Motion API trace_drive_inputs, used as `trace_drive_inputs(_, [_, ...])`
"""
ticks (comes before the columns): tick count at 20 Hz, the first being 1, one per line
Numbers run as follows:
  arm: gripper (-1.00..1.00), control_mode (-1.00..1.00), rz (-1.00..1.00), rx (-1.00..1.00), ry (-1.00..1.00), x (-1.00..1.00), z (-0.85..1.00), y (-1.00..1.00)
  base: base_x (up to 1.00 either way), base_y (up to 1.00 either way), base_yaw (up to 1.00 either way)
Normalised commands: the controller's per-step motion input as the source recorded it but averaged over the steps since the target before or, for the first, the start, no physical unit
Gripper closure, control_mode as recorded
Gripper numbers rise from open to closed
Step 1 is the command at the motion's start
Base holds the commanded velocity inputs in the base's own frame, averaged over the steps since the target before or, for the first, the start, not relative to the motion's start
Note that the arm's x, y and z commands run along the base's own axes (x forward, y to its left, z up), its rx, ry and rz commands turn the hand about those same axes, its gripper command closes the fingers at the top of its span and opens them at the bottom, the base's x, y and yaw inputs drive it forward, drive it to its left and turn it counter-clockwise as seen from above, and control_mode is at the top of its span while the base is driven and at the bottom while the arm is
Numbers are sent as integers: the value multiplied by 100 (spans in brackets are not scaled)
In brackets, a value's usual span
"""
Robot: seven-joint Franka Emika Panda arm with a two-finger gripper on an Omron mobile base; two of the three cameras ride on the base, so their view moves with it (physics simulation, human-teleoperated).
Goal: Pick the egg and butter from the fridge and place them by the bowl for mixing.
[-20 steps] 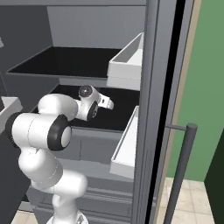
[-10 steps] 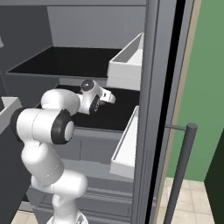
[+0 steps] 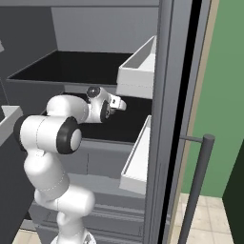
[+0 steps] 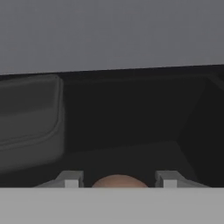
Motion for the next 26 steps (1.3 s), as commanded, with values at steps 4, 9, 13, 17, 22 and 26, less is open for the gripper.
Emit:
trace_drive_inputs(4, [100,-100,0,0,-1,0,-39,0,0,0,0])
trace_drive_inputs(9, [100,-100,0,0,-9,0,-7,0,0,0,0])
trace_drive_inputs(13, [100,-100,0,-1,-21,-7,0,0,0,0,0])
trace_drive_inputs(17, [100,-100,0,-2,-34,-16,0,0,0,0,0])
trace_drive_inputs(22, [100,-100,0,0,-29,-23,0,0,0,0,0])
trace_drive_inputs(26, [100,-100,0,0,0,-1,0,0,0,0,0])
